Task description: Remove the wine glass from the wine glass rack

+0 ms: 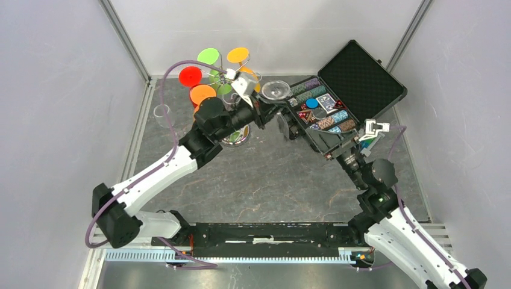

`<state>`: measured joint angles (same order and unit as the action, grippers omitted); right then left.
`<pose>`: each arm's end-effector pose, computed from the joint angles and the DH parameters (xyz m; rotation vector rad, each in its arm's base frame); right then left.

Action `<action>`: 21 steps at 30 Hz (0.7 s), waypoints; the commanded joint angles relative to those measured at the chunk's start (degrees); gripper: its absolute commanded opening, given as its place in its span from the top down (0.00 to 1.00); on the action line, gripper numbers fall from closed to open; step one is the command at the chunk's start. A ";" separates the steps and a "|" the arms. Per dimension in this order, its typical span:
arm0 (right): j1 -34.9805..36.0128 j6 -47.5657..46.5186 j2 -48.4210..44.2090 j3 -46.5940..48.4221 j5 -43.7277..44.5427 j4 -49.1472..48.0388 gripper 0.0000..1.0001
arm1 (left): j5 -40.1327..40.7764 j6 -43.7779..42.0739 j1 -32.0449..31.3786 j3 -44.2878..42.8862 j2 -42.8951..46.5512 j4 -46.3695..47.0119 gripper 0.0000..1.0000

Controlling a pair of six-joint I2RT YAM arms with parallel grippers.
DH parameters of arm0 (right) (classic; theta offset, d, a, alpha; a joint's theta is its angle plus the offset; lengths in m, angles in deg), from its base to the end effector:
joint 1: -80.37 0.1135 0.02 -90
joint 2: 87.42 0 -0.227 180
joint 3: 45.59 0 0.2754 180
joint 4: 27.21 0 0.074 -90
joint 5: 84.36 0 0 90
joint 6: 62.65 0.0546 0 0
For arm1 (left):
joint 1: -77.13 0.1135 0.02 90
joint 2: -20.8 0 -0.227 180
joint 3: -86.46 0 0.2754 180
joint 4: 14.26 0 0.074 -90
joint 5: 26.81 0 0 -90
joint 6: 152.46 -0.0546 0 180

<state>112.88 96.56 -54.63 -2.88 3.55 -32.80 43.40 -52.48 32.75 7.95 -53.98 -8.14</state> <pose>0.1881 0.1222 0.3183 0.4285 1.4038 1.5138 0.2435 -0.2641 0.3719 0.7201 1.3037 -1.0180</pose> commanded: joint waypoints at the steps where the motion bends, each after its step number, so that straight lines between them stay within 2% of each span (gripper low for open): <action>1: 0.01 -7.70 -3.47 -5.04 0.81 -10.05 0.12 | 24.70 16.72 -0.09 -2.63 6.94 -0.95 0.98; 4: 0.10 -7.39 -1.26 -6.45 -4.47 -16.22 0.11 | 31.13 24.55 -0.09 1.77 10.56 3.41 0.98; 8: 2.57 -2.59 5.77 -7.15 -11.85 -30.21 0.11 | 34.26 32.36 -0.09 4.85 13.45 6.08 0.98; 10: 5.71 -3.21 8.36 -6.40 -11.27 -33.87 0.11 | 34.79 35.02 -0.09 5.77 14.34 6.98 0.98; 13: 10.24 -6.82 10.70 -4.08 -8.94 -34.49 0.10 | 35.64 36.98 -0.09 7.03 16.01 7.88 0.98; 18: 12.30 -9.70 12.68 -3.23 -7.49 -41.17 0.15 | 37.28 40.18 -0.08 9.18 19.74 7.43 0.98; 21: 12.65 -11.19 13.12 -2.58 -6.53 -41.78 0.19 | 38.69 43.76 -0.09 9.41 22.28 3.81 0.98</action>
<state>124.95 89.13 -41.71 -8.74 -4.54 -67.02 78.17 -15.93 32.75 17.72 -36.04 -5.11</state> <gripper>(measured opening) 0.831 0.111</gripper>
